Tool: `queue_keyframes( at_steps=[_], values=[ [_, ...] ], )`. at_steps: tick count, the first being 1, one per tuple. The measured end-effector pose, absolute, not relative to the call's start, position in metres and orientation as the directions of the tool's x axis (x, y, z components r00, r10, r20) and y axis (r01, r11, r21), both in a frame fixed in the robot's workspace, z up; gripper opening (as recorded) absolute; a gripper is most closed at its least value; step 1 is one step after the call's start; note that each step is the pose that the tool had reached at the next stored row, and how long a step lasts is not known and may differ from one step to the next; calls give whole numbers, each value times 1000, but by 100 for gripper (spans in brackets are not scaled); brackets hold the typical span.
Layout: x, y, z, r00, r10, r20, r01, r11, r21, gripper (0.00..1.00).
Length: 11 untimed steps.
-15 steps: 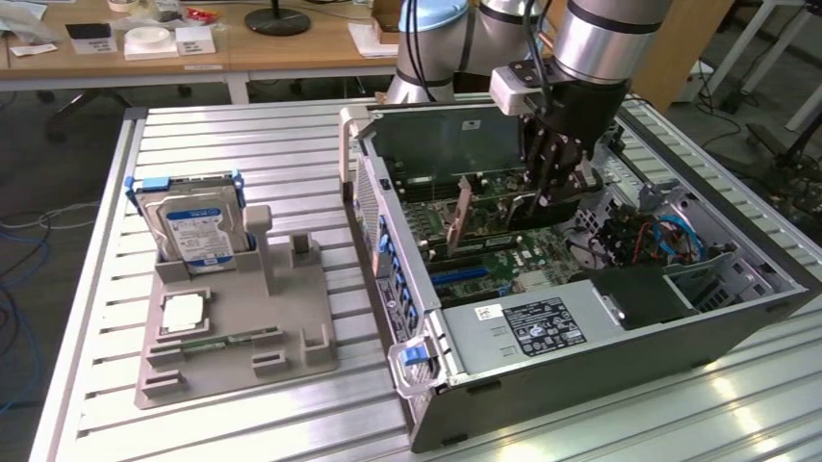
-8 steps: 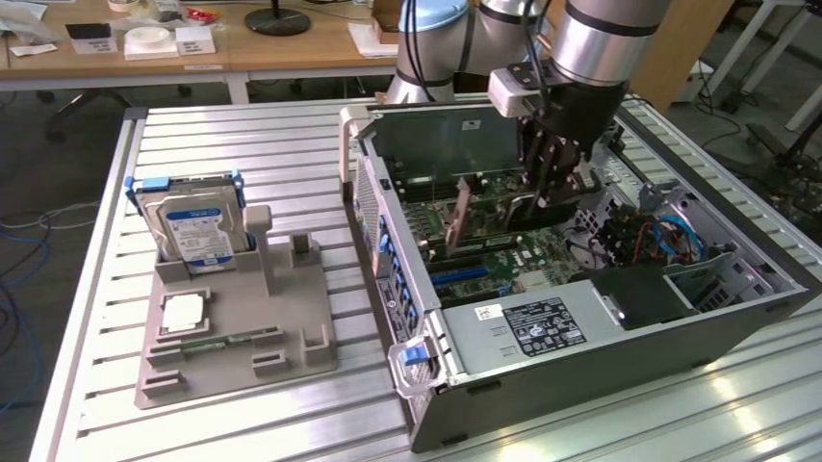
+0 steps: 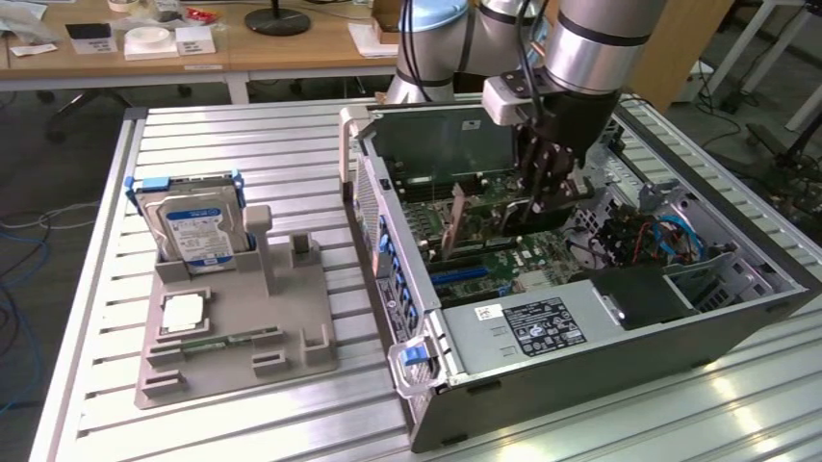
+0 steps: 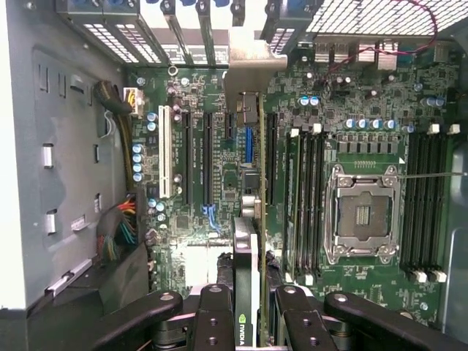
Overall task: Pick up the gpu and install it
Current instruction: 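Insert the gpu into the slot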
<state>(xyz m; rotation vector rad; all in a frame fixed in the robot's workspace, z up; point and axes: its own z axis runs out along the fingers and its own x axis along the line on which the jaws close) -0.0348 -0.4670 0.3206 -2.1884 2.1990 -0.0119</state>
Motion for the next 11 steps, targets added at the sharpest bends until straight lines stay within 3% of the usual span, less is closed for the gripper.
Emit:
queue_keyframes(
  at_steps=[11],
  values=[
    [-36, -467, 306, -5, -1000, -22, -999, 6, -33, 27]
  ],
)
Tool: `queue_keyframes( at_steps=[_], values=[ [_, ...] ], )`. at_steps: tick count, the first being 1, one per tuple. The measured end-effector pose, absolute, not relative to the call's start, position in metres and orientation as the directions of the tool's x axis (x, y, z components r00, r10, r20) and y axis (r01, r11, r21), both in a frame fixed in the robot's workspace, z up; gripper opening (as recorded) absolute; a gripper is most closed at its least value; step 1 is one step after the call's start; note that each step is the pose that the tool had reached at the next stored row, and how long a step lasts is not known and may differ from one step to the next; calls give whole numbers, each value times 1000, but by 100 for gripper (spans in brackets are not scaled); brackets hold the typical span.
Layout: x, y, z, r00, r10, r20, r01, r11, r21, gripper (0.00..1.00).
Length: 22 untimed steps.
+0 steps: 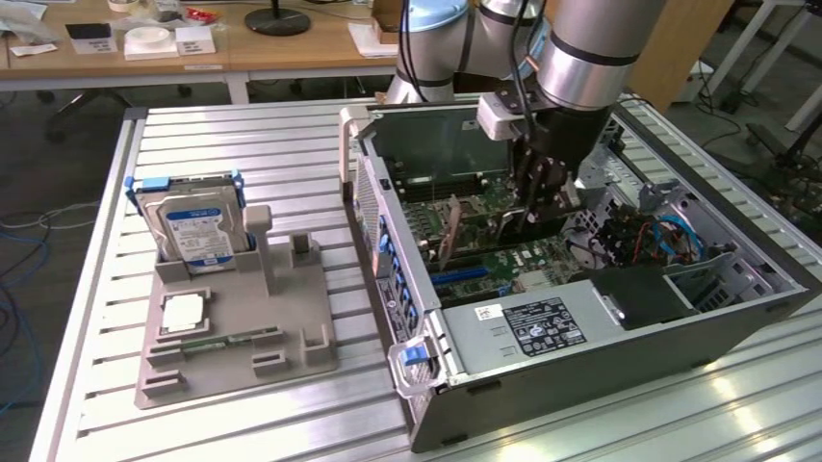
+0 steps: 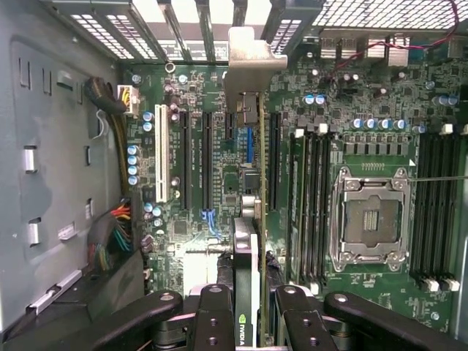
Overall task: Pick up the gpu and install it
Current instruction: 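Insert the gpu into the slot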
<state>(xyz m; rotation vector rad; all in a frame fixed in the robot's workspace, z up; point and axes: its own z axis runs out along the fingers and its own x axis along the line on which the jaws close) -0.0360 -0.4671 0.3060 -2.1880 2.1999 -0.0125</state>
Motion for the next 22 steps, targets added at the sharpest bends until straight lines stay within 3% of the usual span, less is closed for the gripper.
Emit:
queue_keyframes(
  at_steps=[22],
  values=[
    [-39, -466, 303, -56, -998, -8, -998, 56, -32, 27]
  ],
)
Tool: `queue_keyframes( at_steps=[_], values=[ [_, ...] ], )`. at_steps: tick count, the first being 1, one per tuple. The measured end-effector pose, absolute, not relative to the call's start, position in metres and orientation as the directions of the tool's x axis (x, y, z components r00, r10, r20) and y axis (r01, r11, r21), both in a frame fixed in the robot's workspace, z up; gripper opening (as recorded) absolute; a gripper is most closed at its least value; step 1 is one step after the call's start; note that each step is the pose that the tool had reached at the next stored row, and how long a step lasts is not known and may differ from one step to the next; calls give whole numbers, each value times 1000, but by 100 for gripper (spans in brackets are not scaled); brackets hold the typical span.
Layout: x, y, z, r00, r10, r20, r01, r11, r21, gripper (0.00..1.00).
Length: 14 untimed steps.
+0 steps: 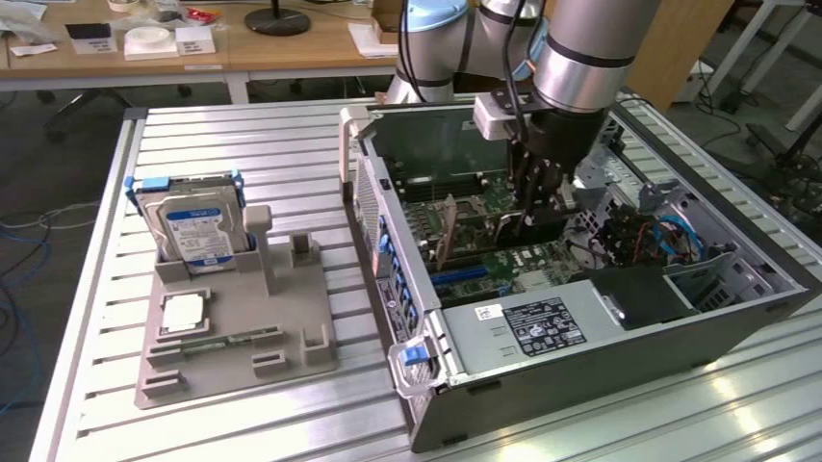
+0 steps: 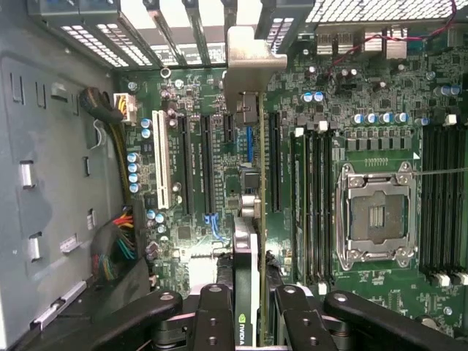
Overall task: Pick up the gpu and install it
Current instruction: 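Insert the gpu into the slot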
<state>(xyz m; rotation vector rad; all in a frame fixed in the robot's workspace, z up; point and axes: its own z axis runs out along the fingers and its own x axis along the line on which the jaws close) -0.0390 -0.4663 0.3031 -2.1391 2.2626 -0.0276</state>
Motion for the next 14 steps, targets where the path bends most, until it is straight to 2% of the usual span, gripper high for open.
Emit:
queue_keyframes(
  at_steps=[14],
  values=[
    [-41, -466, 293, -52, -999, -13, -998, 53, -32, 27]
  ],
)
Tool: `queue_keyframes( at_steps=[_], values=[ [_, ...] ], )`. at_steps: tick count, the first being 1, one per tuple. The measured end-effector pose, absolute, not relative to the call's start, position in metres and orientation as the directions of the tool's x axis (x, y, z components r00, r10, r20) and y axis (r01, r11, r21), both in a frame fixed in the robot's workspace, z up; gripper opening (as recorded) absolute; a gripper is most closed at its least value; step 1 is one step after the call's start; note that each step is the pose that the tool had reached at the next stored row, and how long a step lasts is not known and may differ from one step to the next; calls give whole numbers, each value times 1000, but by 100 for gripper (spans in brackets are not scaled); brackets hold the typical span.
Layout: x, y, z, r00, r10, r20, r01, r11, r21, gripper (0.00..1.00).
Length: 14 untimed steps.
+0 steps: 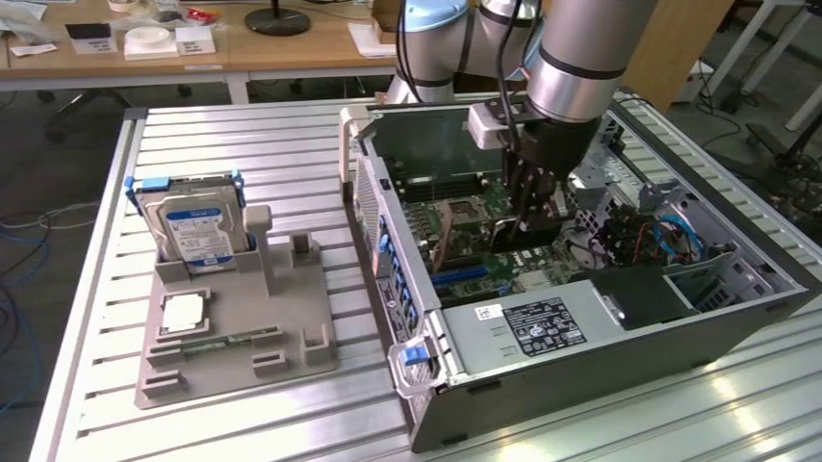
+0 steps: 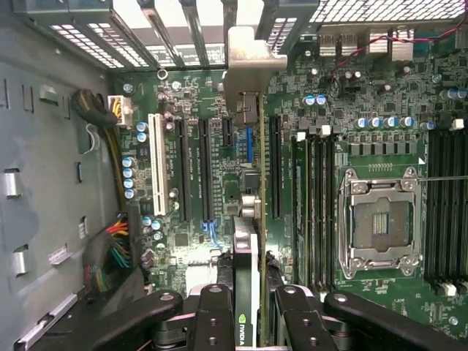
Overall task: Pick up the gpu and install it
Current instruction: 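Insert the gpu into the slot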
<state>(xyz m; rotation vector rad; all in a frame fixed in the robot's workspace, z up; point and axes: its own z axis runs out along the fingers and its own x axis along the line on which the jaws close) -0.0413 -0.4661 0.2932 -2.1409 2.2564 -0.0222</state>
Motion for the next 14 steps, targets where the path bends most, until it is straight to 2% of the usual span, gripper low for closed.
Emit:
queue_keyframes(
  at_steps=[14],
  values=[
    [-43, -461, 284, -52, -998, -22, -998, 52, -31, 27]
  ],
)
